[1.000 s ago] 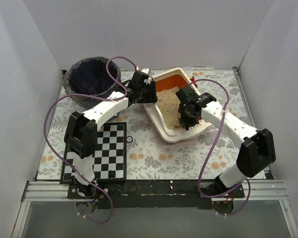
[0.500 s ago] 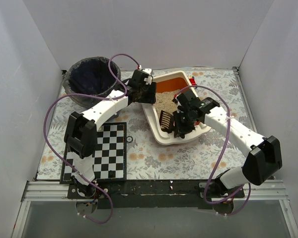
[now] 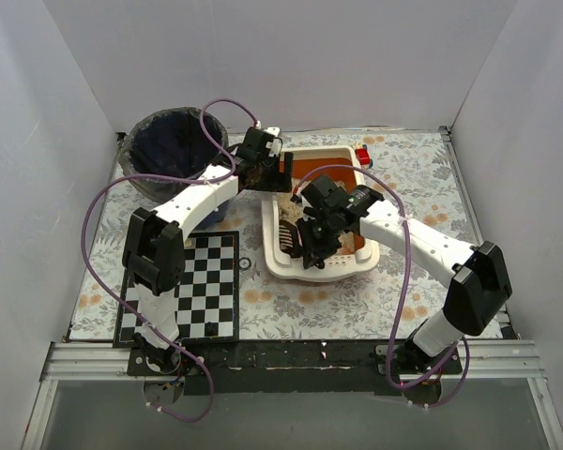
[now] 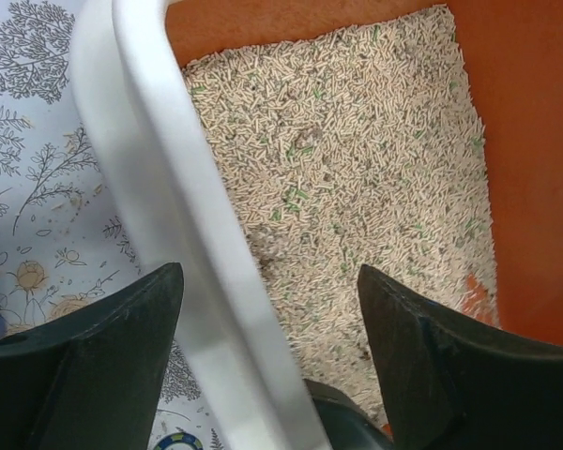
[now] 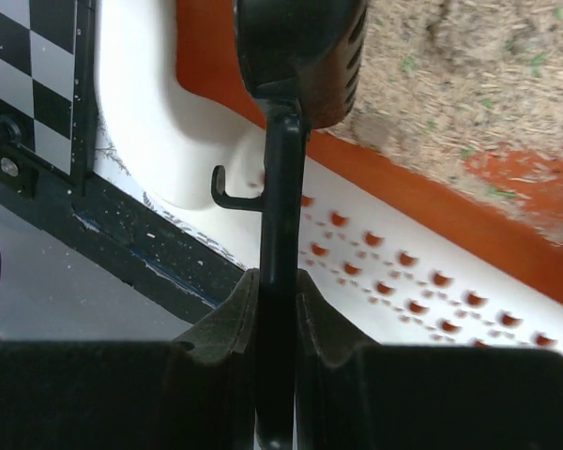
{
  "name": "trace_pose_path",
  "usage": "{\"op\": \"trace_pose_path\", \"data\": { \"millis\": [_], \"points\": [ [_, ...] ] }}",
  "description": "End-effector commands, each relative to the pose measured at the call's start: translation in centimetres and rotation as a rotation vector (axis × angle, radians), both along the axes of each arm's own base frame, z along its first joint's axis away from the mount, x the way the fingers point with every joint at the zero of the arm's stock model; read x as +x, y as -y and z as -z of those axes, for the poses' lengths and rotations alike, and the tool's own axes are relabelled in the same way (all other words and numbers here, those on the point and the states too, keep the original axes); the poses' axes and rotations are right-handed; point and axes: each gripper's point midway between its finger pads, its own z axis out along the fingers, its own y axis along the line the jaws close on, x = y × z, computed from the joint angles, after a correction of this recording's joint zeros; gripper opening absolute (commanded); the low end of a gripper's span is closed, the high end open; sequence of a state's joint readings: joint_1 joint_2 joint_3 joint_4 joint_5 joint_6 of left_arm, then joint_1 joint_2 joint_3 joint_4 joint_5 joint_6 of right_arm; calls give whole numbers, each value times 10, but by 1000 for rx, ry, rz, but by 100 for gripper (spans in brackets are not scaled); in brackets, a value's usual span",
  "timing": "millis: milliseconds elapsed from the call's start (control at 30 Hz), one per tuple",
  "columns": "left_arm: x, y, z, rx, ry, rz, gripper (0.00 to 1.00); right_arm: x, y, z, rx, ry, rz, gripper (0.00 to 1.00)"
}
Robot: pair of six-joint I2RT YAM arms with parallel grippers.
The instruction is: Clean the litter box
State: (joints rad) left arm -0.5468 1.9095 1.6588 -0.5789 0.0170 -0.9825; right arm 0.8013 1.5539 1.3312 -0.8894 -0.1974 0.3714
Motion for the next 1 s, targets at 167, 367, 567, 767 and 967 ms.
{"op": "trace_pose_path", "data": {
  "millis": [167,367,567,767,967],
  "points": [
    [-22,4,-66,-127,105,65,98,33,29,-28,-99,145,229,1],
    [-37,1,-124,-229,213,74,98,49,39,-53,52,166,299,1],
    [-67,8,-170,-369,302,175,98,53,36,-90,327,177,270,1],
    [-79,33,-171,-466,241,305,98,47,35,-127,532,185,218,1],
    [-71,55,-157,-497,184,385,98,39,45,-130,546,153,232,1]
  ]
}}
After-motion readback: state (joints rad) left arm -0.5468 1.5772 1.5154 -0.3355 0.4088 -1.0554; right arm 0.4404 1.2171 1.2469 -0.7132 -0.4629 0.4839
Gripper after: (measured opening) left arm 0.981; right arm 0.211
